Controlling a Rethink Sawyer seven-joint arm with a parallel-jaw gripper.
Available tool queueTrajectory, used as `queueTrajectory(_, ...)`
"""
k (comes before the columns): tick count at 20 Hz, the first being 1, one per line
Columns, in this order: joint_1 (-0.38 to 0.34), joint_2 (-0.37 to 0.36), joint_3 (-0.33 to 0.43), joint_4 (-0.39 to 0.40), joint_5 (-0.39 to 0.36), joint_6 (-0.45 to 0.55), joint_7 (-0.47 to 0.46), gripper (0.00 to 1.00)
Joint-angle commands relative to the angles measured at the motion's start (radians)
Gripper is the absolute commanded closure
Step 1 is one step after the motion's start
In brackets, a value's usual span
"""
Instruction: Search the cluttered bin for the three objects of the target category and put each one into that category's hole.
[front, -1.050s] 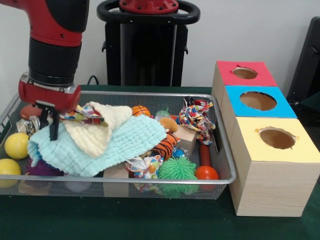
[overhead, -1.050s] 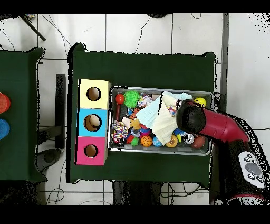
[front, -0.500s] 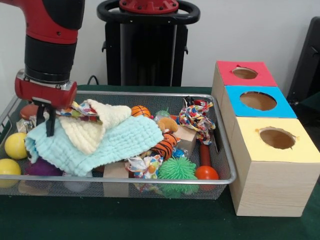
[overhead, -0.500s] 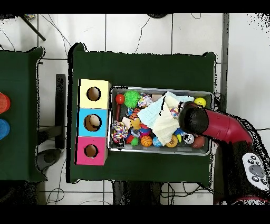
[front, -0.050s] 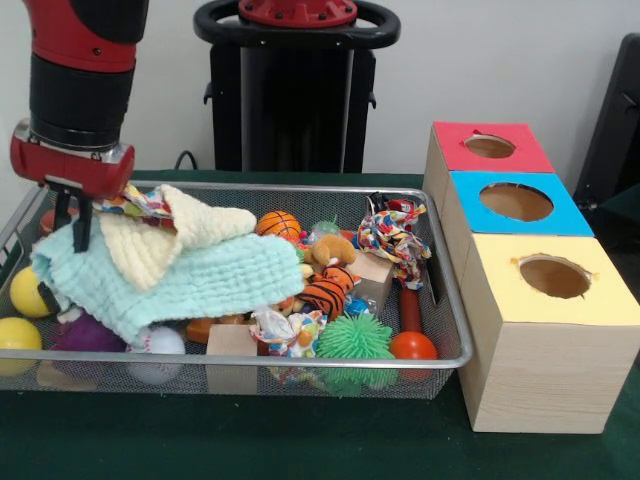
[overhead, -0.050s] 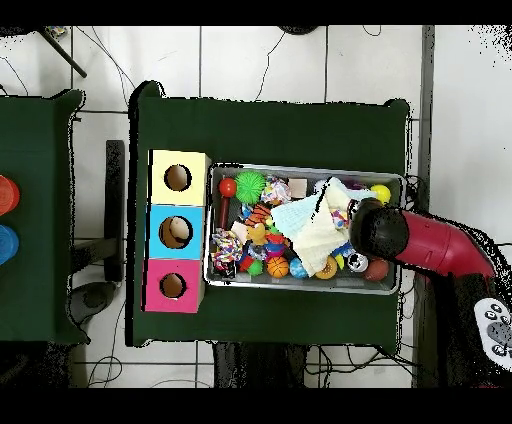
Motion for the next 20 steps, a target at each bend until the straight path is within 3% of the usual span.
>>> queueTrajectory(1, -0.046, -0.007, 0.006, 0.007, -0.094, 0.132, -0.12, 1.0)
queueTrajectory(11, -0.079, -0.014, 0.016, -0.003, -0.122, 0.129, -0.099, 1.0)
queueTrajectory(12, -0.082, -0.015, 0.02, 0.002, -0.12, 0.117, -0.088, 0.0)
queueTrajectory(20, -0.075, -0.02, 0.025, 0.016, -0.125, 0.092, -0.041, 0.0)
